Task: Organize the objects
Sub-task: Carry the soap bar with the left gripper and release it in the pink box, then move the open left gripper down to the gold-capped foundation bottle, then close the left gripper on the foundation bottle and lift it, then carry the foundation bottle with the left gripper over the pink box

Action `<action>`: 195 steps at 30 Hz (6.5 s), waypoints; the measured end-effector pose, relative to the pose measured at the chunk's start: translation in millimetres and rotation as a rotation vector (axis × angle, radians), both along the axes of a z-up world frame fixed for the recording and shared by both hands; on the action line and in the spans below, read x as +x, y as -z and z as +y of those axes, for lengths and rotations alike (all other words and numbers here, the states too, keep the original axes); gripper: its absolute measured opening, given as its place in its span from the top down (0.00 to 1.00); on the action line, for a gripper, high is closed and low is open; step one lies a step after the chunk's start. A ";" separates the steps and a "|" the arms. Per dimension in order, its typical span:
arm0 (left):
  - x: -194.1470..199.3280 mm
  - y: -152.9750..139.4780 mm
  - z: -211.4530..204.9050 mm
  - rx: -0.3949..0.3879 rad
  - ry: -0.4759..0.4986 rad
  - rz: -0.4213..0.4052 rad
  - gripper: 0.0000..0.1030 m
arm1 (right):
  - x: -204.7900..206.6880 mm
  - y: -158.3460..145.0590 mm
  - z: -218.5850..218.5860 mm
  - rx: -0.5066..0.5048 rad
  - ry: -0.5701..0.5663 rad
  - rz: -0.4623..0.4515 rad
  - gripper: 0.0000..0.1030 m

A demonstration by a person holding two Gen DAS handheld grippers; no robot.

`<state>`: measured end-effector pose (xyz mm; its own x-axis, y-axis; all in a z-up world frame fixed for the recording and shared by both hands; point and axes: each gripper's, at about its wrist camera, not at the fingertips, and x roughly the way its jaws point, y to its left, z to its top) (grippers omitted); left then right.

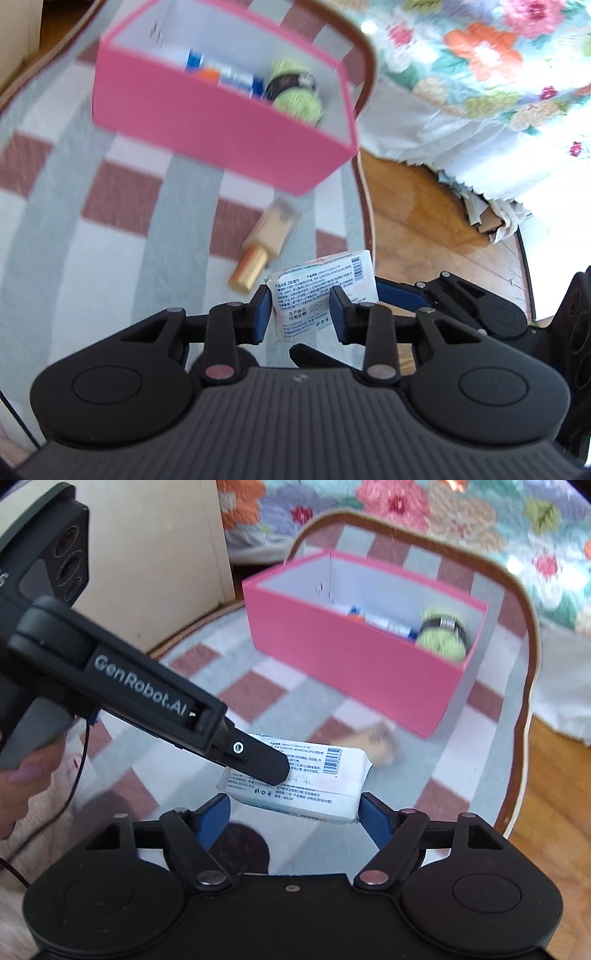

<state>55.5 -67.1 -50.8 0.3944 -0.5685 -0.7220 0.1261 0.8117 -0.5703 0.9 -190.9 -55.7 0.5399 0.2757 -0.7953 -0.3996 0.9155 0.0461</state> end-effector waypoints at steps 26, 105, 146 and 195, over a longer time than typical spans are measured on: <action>106.8 -86.2 34.2 0.105 0.016 -0.179 0.66 | 102.1 -91.9 49.8 -0.233 -0.103 -0.158 0.44; 85.9 45.6 -5.7 0.193 0.213 -0.099 0.12 | 73.3 29.9 12.5 0.080 0.283 0.081 0.24; 83.1 103.7 1.3 -0.035 0.208 0.131 0.67 | 67.8 79.5 23.3 0.001 0.296 0.158 0.61; 18.1 -38.8 38.1 0.033 0.065 -0.094 0.64 | 27.5 -25.5 41.6 0.283 0.209 0.131 0.61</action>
<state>73.5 -29.0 -12.0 0.4248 -0.5712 -0.7023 0.2308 0.8185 -0.5261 28.4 -149.3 -30.2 0.5066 0.3891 -0.7694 -0.1791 0.9204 0.3475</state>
